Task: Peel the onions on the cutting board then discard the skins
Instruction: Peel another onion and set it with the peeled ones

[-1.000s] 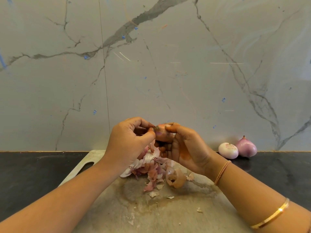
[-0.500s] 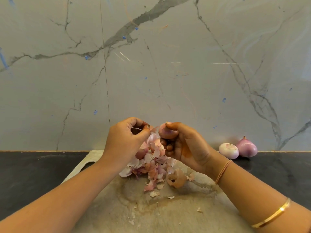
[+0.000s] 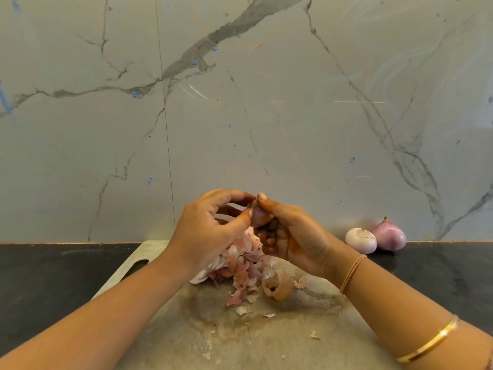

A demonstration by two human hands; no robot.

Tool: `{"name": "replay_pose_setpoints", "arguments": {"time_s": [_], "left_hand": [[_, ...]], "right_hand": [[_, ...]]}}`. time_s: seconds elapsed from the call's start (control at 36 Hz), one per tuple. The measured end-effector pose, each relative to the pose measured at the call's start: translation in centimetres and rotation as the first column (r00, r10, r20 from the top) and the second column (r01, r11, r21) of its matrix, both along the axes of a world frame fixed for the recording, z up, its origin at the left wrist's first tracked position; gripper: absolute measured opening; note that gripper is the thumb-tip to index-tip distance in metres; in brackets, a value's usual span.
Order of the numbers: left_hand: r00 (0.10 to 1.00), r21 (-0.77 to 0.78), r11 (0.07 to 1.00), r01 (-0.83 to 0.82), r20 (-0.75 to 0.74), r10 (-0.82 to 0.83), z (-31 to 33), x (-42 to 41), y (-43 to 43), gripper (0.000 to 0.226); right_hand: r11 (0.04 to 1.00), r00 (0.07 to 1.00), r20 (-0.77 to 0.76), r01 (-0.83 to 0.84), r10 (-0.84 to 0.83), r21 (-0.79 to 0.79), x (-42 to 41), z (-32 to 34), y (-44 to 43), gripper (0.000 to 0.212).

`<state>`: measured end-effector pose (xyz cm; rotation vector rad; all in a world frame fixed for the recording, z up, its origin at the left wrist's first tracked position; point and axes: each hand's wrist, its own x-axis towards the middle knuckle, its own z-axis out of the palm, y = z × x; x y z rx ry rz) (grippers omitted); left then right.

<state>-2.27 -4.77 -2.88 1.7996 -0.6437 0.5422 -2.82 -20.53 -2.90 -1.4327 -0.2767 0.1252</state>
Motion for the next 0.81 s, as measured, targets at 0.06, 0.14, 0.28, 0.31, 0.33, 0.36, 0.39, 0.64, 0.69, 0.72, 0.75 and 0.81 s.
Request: {"name": "replay_pose_setpoints", "arguments": {"time_s": [0.06,0.14,0.28,0.31,0.33,0.36,0.39,0.64,0.69,0.72,0.75,0.81], "left_hand": [[0.999,-0.048,0.999,0.025,-0.037,-0.026,0.0,0.09,-0.05,0.019],[0.99,-0.13,0.988,0.084,-0.099,-0.097,0.14,0.04,-0.08,0.018],[0.975,-0.214,0.97,0.112,-0.165,-0.149,0.19,0.16,-0.14,0.016],[0.974,-0.233,0.967,0.106,-0.17,-0.148,0.2,0.22,-0.1,0.016],[0.975,-0.245,0.965,0.098,-0.171,-0.143,0.2,0.28,-0.06,0.017],[0.976,-0.247,0.965,0.093,-0.171,-0.138,0.22,0.31,-0.04,0.017],[0.977,-0.243,0.966,0.089,-0.169,-0.133,0.21,0.32,-0.03,0.017],[0.975,-0.224,0.968,0.111,-0.164,-0.15,0.1,0.23,-0.05,0.012],[0.978,-0.222,0.97,0.103,-0.153,-0.139,0.14,0.25,-0.06,0.014],[0.981,-0.222,0.97,0.095,-0.144,-0.129,0.17,0.27,-0.06,0.015],[0.983,-0.222,0.971,0.088,-0.138,-0.121,0.19,0.28,-0.06,0.015],[0.985,-0.22,0.972,0.081,-0.134,-0.112,0.23,0.29,-0.07,0.015]], "right_hand": [[1.0,1.0,0.0,-0.009,0.009,-0.016,0.0,0.02,0.02,0.039],[1.0,1.0,-0.002,-0.013,0.013,-0.029,0.02,-0.01,0.01,0.041],[0.999,1.0,-0.018,-0.011,0.01,-0.034,-0.03,-0.01,0.04,0.045],[0.999,1.0,-0.019,-0.012,0.011,-0.036,-0.02,-0.04,0.08,0.046],[0.999,1.0,-0.02,-0.014,0.014,-0.038,-0.04,-0.06,0.12,0.047],[0.999,1.0,-0.021,-0.017,0.017,-0.038,-0.04,-0.09,0.17,0.047],[0.999,1.0,-0.021,-0.019,0.018,-0.037,-0.04,-0.11,0.2,0.047],[0.998,1.0,-0.021,-0.011,0.01,-0.057,-0.09,-0.03,0.15,0.045],[0.999,0.999,-0.027,-0.018,0.017,-0.047,-0.09,-0.02,0.13,0.048],[0.999,0.999,-0.03,-0.025,0.024,-0.042,-0.11,-0.01,0.13,0.048],[0.999,0.999,-0.03,-0.033,0.032,-0.039,-0.13,-0.01,0.14,0.047],[0.998,0.999,-0.029,-0.044,0.043,-0.038,-0.21,0.04,0.19,0.045]]}}
